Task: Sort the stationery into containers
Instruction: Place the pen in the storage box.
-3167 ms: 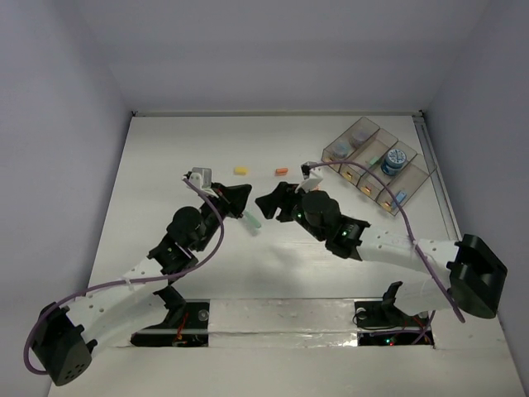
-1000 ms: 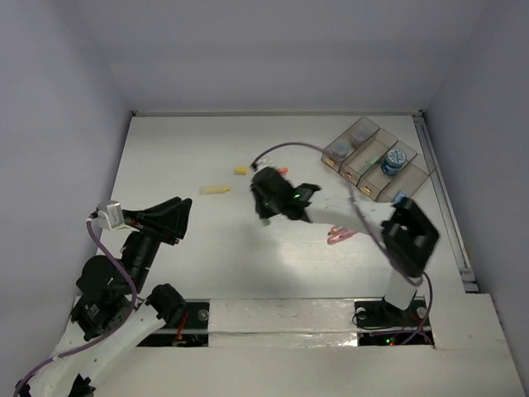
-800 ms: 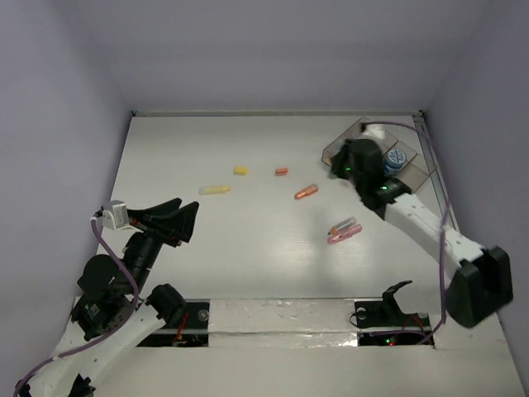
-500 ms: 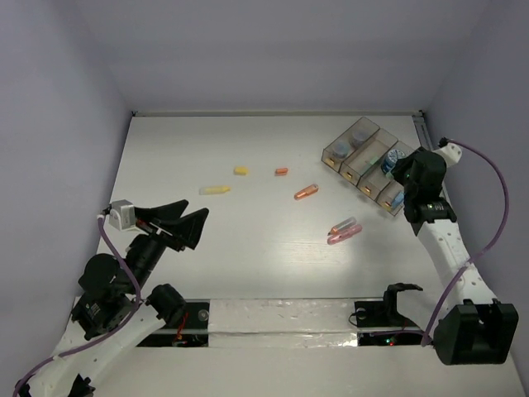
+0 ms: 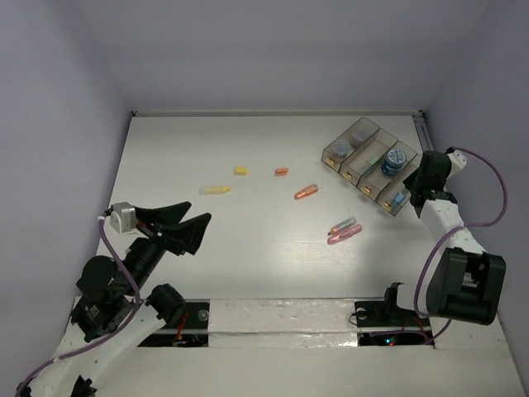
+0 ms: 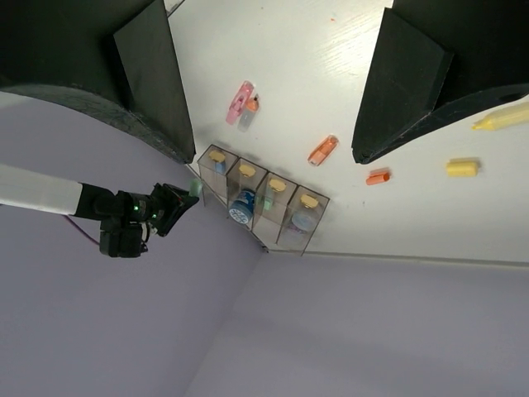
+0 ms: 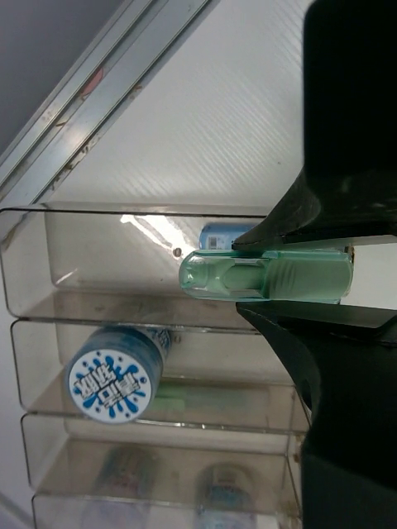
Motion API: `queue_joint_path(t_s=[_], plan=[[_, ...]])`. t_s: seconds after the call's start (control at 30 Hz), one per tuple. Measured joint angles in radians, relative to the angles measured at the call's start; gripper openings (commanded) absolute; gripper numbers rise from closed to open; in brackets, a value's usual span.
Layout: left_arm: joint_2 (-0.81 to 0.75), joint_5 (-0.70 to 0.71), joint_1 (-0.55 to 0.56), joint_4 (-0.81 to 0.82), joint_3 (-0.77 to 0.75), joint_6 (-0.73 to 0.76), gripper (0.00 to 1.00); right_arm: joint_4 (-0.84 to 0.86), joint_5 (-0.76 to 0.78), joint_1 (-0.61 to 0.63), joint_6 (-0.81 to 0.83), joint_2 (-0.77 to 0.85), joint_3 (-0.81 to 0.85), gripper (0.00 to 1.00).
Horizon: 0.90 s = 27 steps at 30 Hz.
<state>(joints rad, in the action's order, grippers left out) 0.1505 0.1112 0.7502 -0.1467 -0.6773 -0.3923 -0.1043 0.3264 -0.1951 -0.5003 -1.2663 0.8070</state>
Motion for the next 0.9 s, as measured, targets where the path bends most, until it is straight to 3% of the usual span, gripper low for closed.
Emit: queue_joint_path(t_s=[0.1,0.2,0.23,0.33,0.43,0.7,0.8,0.9], plan=[[-0.002,-0.009,-0.006,0.000,0.000,0.002,0.75,0.002,-0.001,-0.009,0.007,-0.029,0.000,0.17],[-0.002,-0.023,-0.013,0.000,0.000,0.003,0.75,0.004,-0.003,-0.009,0.009,-0.043,0.000,0.26],[-0.002,-0.030,-0.020,0.000,0.000,0.003,0.75,0.007,-0.004,-0.009,0.010,-0.045,0.000,0.42],[-0.002,-0.053,-0.047,0.001,0.000,0.003,0.75,0.008,-0.003,-0.009,0.013,-0.053,0.001,0.77],[0.001,-0.079,-0.082,0.008,0.002,0.006,0.75,0.007,-0.005,-0.009,0.024,-0.056,0.008,0.84],[0.029,-0.135,-0.119,0.031,0.004,0.007,0.75,0.013,-0.143,-0.001,0.032,-0.022,0.024,0.83],[0.044,-0.144,-0.133,0.034,0.004,0.007,0.75,0.040,-0.205,0.053,0.042,0.005,0.025,0.75],[0.061,-0.152,-0.151,0.039,0.004,0.008,0.75,0.056,-0.235,0.166,0.062,0.007,0.041,0.54]])
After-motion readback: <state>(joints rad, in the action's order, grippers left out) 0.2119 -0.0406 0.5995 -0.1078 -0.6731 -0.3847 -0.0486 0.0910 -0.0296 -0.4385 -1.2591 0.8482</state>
